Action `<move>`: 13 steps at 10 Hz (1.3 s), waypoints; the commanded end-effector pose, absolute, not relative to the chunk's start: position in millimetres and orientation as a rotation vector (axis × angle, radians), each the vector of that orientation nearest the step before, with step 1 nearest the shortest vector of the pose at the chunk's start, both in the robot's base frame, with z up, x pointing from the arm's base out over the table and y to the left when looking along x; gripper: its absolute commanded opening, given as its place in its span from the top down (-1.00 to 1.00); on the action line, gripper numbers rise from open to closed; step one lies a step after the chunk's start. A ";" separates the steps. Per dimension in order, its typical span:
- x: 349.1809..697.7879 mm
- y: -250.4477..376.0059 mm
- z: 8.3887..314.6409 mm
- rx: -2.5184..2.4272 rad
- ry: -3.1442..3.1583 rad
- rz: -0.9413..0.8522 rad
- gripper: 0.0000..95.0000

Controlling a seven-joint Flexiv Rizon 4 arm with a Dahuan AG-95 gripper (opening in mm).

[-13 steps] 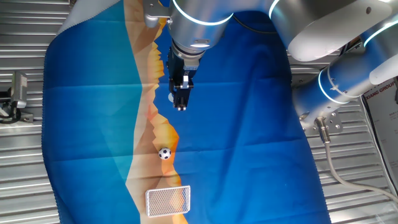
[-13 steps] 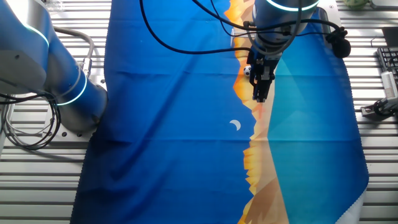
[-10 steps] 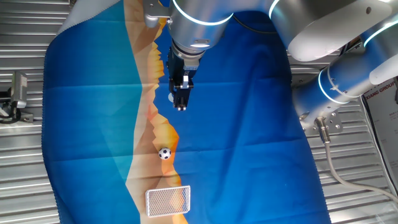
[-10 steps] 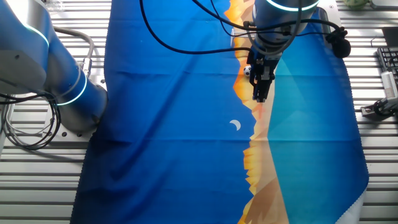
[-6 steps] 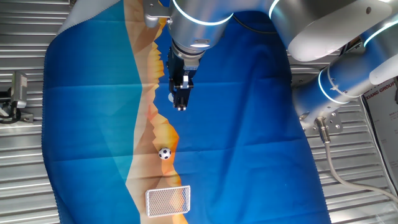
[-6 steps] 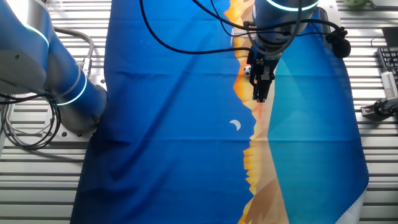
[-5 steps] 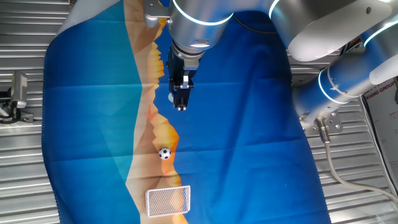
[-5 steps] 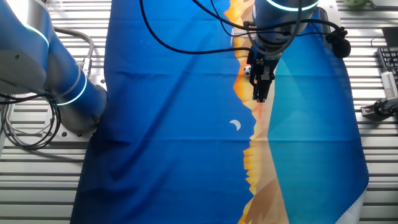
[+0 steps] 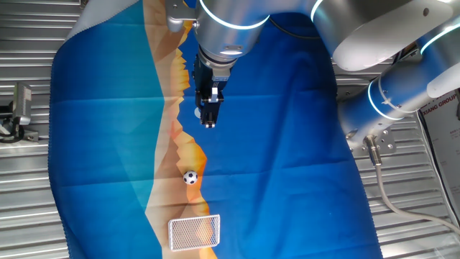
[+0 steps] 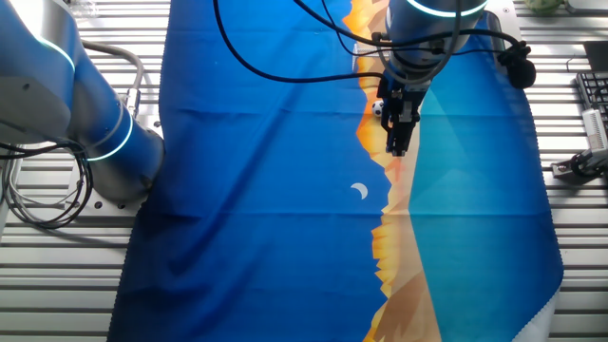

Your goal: Push the soccer ball into the goal

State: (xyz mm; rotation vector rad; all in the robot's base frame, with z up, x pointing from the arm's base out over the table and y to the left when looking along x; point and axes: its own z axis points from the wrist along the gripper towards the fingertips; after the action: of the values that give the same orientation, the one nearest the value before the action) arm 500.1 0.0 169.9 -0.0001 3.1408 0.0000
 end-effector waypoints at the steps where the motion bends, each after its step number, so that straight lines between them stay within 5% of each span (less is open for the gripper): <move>1: 500.0 0.0 170.0 -0.120 3.046 0.029 1.00; 13: 500.0 0.0 170.0 -0.109 3.047 0.046 1.00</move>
State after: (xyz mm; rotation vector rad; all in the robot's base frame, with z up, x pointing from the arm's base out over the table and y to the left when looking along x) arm 499.3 -0.1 170.8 -0.1096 3.0464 0.0456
